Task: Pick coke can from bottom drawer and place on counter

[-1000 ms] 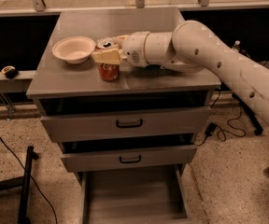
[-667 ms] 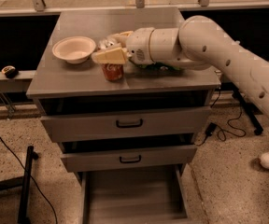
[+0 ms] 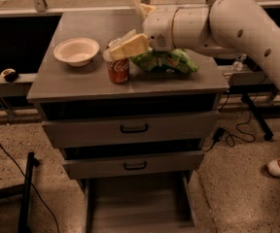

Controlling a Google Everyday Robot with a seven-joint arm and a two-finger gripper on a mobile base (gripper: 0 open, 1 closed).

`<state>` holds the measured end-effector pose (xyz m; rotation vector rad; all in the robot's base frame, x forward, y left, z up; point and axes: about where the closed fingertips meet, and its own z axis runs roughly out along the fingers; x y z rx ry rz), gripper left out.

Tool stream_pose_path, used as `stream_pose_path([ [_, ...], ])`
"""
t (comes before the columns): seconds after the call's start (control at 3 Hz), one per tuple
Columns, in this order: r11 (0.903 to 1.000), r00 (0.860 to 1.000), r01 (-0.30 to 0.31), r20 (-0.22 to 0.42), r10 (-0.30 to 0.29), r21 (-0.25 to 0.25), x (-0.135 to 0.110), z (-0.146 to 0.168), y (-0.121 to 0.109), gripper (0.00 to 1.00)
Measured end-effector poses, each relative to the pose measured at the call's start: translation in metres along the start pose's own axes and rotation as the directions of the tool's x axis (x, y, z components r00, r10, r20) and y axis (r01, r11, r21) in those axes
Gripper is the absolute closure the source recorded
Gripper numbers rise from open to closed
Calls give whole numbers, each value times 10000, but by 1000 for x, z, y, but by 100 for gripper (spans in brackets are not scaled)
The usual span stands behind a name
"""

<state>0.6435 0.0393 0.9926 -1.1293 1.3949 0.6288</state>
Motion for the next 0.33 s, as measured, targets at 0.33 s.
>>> stream_pose_path([
  [0.33,10000,10000,3,3,-3,-2,0,0,0,0],
])
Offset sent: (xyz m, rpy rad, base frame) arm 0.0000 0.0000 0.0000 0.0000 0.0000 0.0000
